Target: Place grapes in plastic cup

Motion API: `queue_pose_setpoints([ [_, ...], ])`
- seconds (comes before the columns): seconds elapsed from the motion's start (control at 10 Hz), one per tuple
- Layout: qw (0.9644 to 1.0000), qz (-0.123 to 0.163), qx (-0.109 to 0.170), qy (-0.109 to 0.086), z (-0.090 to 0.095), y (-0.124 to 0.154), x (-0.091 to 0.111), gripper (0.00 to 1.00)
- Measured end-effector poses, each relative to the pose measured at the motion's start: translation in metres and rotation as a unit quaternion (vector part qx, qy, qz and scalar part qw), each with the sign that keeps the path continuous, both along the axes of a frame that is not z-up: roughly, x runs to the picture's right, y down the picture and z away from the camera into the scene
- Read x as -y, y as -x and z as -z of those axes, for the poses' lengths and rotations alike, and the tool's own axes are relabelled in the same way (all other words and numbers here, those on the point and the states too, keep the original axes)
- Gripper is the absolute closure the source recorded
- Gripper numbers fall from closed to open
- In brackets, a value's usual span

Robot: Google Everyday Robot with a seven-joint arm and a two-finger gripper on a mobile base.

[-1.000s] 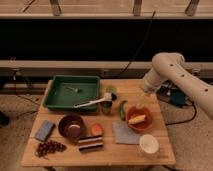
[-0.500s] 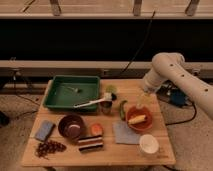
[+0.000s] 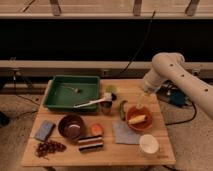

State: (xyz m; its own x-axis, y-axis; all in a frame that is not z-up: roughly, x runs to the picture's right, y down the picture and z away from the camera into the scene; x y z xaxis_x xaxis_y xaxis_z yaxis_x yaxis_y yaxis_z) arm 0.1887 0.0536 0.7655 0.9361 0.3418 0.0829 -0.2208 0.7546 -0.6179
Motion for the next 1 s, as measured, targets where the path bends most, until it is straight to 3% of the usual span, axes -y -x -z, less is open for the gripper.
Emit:
queue_pose_setpoints([
  [0.7,1.0000,-0.002,0.000,-0.003,0.001,0.000,-0.001,0.22],
  [1.0,0.9989,-0.035,0.017,-0.027,0.017,0.006,-0.025,0.22],
])
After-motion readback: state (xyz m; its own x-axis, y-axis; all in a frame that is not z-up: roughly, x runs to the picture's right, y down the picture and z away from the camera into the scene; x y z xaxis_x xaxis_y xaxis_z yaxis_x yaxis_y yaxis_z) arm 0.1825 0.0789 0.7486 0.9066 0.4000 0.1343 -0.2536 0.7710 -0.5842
